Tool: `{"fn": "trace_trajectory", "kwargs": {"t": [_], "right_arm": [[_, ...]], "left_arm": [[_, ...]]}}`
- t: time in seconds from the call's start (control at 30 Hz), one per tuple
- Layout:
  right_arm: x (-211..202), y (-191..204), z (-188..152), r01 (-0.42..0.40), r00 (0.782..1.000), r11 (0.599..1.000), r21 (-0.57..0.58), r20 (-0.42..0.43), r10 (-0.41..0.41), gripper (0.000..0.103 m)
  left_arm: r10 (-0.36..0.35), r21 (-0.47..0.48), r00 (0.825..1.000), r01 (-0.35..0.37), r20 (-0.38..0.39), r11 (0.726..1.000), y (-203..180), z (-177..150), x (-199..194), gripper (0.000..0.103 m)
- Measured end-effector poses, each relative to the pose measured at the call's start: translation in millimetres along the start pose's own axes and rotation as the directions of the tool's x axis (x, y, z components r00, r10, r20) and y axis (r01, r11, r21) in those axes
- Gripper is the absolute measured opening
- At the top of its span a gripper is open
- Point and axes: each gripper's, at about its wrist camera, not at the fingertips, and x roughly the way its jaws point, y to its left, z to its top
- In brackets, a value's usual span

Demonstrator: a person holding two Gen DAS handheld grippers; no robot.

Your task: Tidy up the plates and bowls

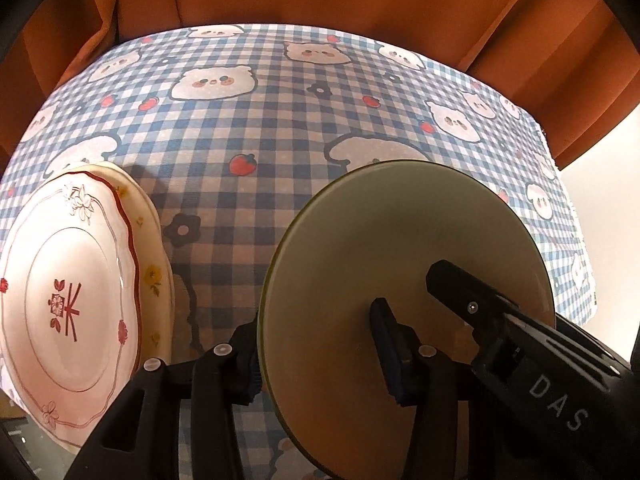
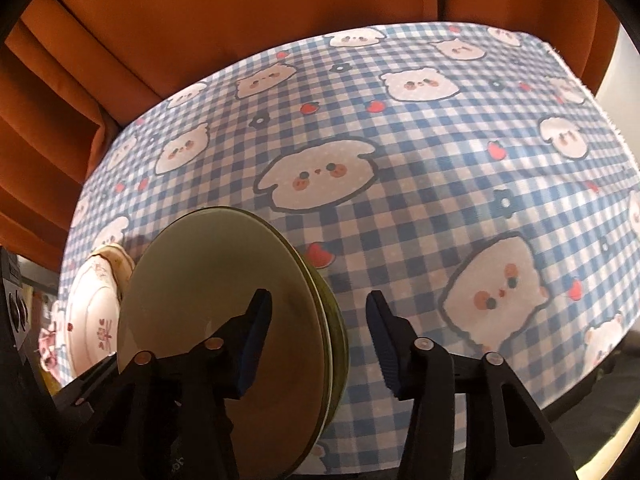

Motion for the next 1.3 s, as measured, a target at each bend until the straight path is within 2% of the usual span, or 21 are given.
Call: {"fn": "trace_trajectory", "kwargs": {"t": [0.17, 0.47, 0.57, 0.7, 1.0, 1.3], "right_arm": [[6.0, -6.1, 2.3, -0.083, 0.996, 0.996, 0.02, -0.022, 0.083, 0.038], [8.3, -11.7, 6.7, -0.15, 0.988, 0.988, -0.024, -0.038, 0.149, 0.038], [7.3, -12.1, 6.1, -0.165, 0.986, 0.985, -0.046, -0.041, 0.163, 0.038], [4.6, -17.9, 4.7, -0.191, 0.981, 0.981, -0.045, -0.057, 0.188, 0.038], [-20.4, -13.5, 5.6, -0.215, 0.976, 0.975, -0.06, -0.034, 0.213, 0.038], [-43.8, 20.3, 7.8, -0.213, 0.977, 0.971, -0.109, -0.013, 0.213, 0.038]], "left_arm": [[0.058, -0.009, 0.998, -0.058, 0.012, 0.998, -5.1, -1.2, -2.0, 0.05], [0.115, -0.084, 0.993, -0.113, 0.019, 0.99, -9.3, -7.2, -6.0, 0.049], [0.111, -0.117, 0.994, -0.109, 0.013, 0.987, -10.4, -10.6, -8.9, 0.044], [0.139, -0.118, 0.99, -0.135, 0.031, 0.984, -16.8, -12.4, -16.7, 0.043], [0.14, -0.139, 0.988, -0.131, 0.06, 0.982, -18.8, -13.6, -43.8, 0.043], [0.13, -0.173, 0.987, -0.112, 0.096, 0.979, 8.4, -12.9, -74.0, 0.043]]}}
